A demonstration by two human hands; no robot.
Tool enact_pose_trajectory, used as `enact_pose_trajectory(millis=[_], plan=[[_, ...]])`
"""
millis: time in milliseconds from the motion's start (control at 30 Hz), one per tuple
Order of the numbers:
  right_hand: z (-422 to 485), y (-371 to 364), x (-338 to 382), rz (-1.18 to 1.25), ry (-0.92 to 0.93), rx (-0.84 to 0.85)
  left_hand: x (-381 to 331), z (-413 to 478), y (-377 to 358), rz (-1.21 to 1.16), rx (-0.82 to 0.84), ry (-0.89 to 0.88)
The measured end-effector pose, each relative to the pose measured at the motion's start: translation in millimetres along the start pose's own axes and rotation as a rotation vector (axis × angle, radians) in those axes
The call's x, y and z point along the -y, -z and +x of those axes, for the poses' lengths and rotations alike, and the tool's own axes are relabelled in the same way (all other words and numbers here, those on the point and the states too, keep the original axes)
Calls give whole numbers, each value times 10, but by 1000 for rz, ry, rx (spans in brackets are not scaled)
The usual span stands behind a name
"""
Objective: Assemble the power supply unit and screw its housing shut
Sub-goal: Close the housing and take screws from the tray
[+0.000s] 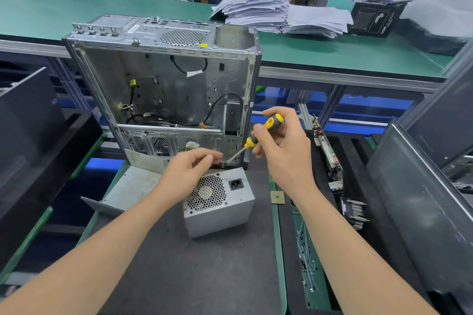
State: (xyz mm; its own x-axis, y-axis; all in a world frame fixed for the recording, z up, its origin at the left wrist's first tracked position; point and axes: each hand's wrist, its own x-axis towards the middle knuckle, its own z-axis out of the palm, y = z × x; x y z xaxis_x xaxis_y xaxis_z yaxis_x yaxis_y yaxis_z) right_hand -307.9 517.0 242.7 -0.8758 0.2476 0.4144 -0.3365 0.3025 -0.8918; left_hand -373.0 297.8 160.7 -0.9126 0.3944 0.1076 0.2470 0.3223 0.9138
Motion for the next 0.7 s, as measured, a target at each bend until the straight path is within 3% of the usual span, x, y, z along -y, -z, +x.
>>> enact_pose_trajectory(millis=[67, 167, 333, 467, 700], plan=[[-2, 6, 0, -27, 1, 15, -27, 41, 15, 213, 12, 97], [-30, 24, 9, -59, -9, 78, -90, 95, 4, 458, 193, 223], [-134, 14, 32, -128, 6, 228, -122, 167, -37, 726, 477, 191], [-198, -10, 60, -258, 44, 310, -68, 164, -20, 701, 479, 151], [-222, -32, 82, -280, 36, 343, -13, 151, -48, 717, 410, 108]])
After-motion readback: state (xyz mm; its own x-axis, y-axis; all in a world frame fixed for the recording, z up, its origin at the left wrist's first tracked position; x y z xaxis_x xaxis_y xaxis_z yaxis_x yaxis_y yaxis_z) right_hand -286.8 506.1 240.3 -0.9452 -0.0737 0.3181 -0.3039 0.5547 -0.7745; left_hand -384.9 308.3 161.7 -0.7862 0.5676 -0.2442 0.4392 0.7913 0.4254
